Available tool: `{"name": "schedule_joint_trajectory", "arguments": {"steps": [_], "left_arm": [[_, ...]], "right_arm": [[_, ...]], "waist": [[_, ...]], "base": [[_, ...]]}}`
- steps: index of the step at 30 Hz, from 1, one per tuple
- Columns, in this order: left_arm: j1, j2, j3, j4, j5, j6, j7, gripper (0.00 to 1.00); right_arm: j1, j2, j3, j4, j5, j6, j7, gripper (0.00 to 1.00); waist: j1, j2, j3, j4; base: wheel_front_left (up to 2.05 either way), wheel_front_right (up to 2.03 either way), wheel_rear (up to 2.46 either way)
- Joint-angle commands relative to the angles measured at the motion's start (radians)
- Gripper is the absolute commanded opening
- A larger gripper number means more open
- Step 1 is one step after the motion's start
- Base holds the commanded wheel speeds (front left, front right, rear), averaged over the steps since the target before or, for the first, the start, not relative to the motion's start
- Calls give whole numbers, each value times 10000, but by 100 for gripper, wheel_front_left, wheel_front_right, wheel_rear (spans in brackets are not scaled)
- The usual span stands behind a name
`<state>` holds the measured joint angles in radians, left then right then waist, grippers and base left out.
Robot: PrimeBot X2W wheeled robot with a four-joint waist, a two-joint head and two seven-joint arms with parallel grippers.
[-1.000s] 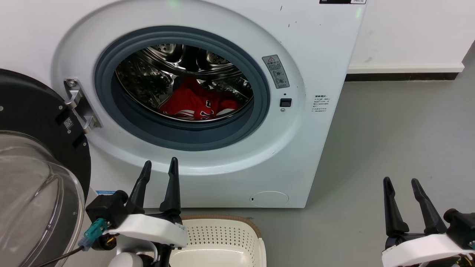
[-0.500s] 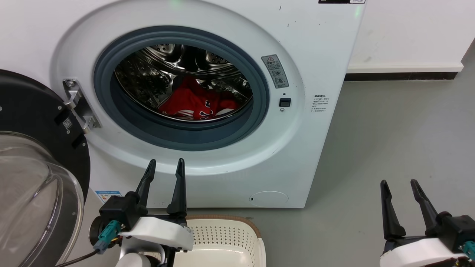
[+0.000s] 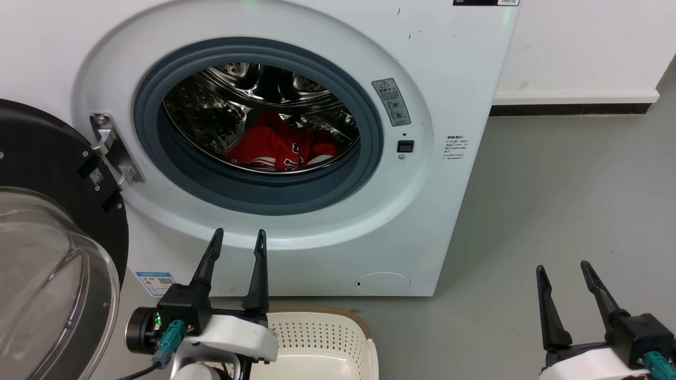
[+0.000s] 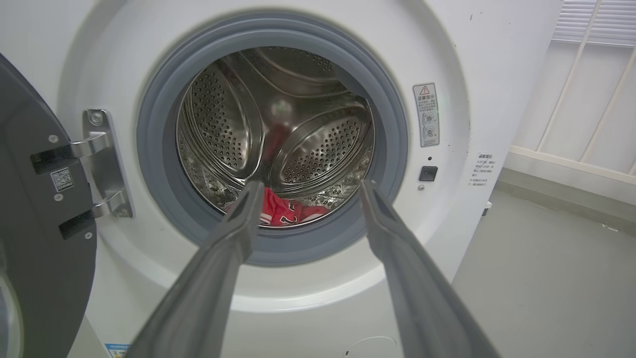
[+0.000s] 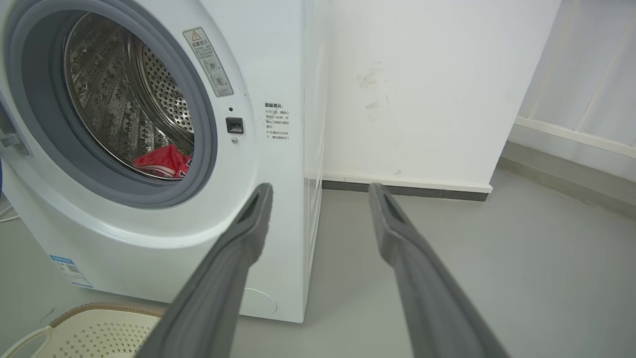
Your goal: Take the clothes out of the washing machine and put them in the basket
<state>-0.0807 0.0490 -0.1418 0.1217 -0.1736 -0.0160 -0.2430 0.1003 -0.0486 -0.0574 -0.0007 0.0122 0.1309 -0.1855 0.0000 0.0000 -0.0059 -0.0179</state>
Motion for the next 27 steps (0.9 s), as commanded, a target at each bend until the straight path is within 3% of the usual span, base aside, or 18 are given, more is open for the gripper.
{"name": "schedule_joint_trajectory", "arguments": {"steps": [1,10,27], "left_arm": [[121,21,17,-18,252,73,-100,100],[161,21,13,-43,717,175,-246,100],[150,21,60,30,617,248,-226,100]], "right_arm": [[112,-29,0,-95,-283,-3,-96,100],[181,-28,-59,-158,-791,-3,-166,100],[105,-28,-69,-39,-506,-3,-83,100]], "waist": [[0,0,-2,0],[0,0,66,33],[0,0,166,71]], "base": [[0,0,0],[0,0,0],[0,0,0]]}}
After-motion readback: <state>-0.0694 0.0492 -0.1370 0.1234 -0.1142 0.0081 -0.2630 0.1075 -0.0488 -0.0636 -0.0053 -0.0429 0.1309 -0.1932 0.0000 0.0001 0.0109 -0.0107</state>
